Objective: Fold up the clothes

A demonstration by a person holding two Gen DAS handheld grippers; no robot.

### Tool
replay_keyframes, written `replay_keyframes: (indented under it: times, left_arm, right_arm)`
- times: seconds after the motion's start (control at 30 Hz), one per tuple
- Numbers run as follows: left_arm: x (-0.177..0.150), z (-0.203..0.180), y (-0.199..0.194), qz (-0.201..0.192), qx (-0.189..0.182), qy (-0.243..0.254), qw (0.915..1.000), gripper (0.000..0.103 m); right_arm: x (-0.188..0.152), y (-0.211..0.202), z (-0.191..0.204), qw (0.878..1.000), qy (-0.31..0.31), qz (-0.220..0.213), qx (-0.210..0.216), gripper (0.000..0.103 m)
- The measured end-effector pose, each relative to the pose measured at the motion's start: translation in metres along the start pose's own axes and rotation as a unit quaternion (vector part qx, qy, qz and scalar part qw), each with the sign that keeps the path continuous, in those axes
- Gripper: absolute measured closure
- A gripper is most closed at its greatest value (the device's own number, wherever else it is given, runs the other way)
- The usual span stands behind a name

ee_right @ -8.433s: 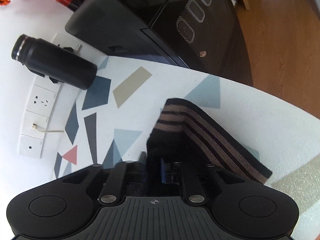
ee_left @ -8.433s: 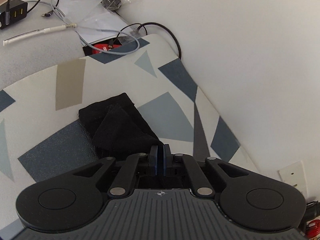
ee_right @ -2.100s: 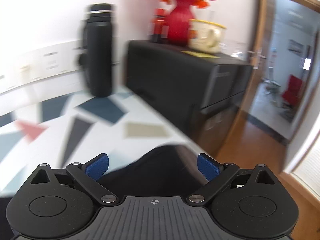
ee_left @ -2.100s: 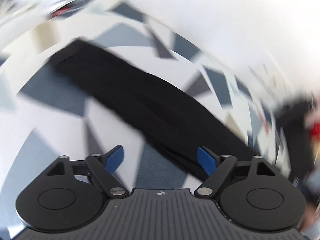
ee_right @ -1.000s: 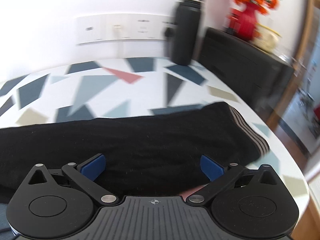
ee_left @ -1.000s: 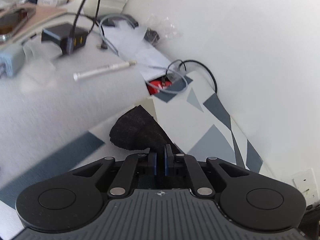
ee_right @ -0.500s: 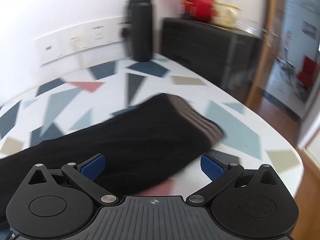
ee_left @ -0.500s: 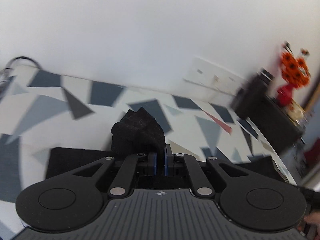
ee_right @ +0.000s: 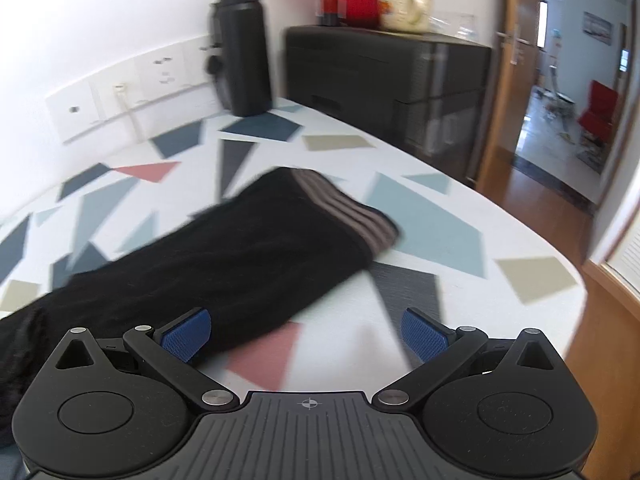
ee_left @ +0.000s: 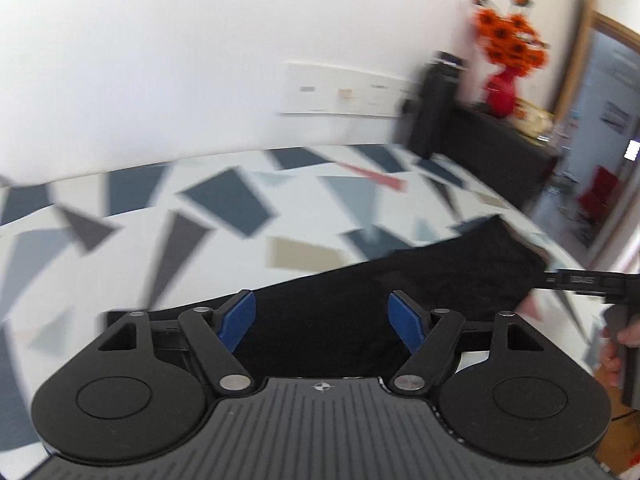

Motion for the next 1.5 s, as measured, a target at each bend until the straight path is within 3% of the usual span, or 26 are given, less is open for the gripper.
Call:
replay_keyframes:
  times: [0.13,0.23,0.3,0.4,0.47,0.53,0.6,0.63,0.7,0.73,0.77,0.8,0.97,1.23,1.5]
  left_arm:
    - [-0.029,0.065,-0.016,0.042,0.105,-0.084,0.9901,0.027]
    - [-0.047,0.087,-0.027,0.05,0.141,-0.13,0.9802,0.025]
    - [-0.055,0.092,-0.03,0.057,0.164,-0.133,0.9757,0.013]
    - [-0.06,0.087,-0.027,0.066,0.166,-0.128,0.9756,0.011]
    - [-0.061,0.08,-0.021,0.077,0.164,-0.113,0.9771,0.008]
    - [-0.063,0.072,-0.013,0.086,0.169,-0.099,0.9768,0.007]
    - [-0.064,0.067,-0.008,0.094,0.174,-0.097,0.9755,0.004]
    - [-0.065,0.065,-0.005,0.098,0.177,-0.097,0.9747,0.004]
    - [-0.067,0.061,-0.002,0.105,0.187,-0.089,0.9728,0.002]
    - [-0.068,0.059,0.0,0.108,0.192,-0.085,0.9718,0.001]
    - [-0.067,0.058,0.002,0.111,0.196,-0.085,0.9706,0.001]
    - [-0.067,0.057,0.004,0.115,0.2,-0.085,0.9693,0.001]
    - [-0.061,0.043,0.018,0.128,0.195,-0.087,0.9686,0.001]
    - [-0.054,0.022,0.038,0.137,0.169,-0.061,0.9743,0.001]
    - [-0.053,0.019,0.04,0.14,0.152,-0.042,0.9774,0.0]
  right_arm:
    - [0.007,0.009,0.015,1.0,-0.011,0.009,0.017,0.001]
    - [0.008,0.017,-0.002,0.996,0.079,0.029,0.021,0.002]
    - [0.006,0.022,-0.022,0.988,0.148,0.035,0.011,0.003]
    - [0.004,0.034,-0.053,0.976,0.214,0.03,-0.02,0.005]
    - [0.005,0.044,-0.067,0.973,0.225,0.033,-0.035,0.005]
    - [0.01,0.053,-0.074,0.973,0.226,0.024,-0.033,0.011]
    - [0.016,0.063,-0.073,0.977,0.211,0.017,-0.028,0.026]
    - [0.019,0.068,-0.07,0.979,0.2,0.015,-0.025,0.028]
    - [0.024,0.077,-0.062,0.984,0.179,0.011,-0.012,0.052]
    - [0.027,0.082,-0.059,0.986,0.166,0.011,-0.009,0.058]
    - [0.03,0.086,-0.059,0.988,0.152,0.013,-0.006,0.076]
    - [0.033,0.09,-0.059,0.99,0.14,0.016,-0.002,0.085]
    - [0.051,0.108,-0.073,0.991,0.133,0.02,0.015,0.088]
    - [0.06,0.123,-0.151,0.984,0.171,-0.004,-0.046,0.088]
    - [0.061,0.119,-0.149,0.982,0.18,-0.018,-0.053,0.088]
Point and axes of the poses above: each gripper's, at about its wrist camera, not at the fingertips, and y roughly the way its jaws point, z to its left, x to its top, the point moved 8 cm from there along y, roughly the way its jaws point, and after that the axes turned 12 degrees about -z, right-handed, at the moved point
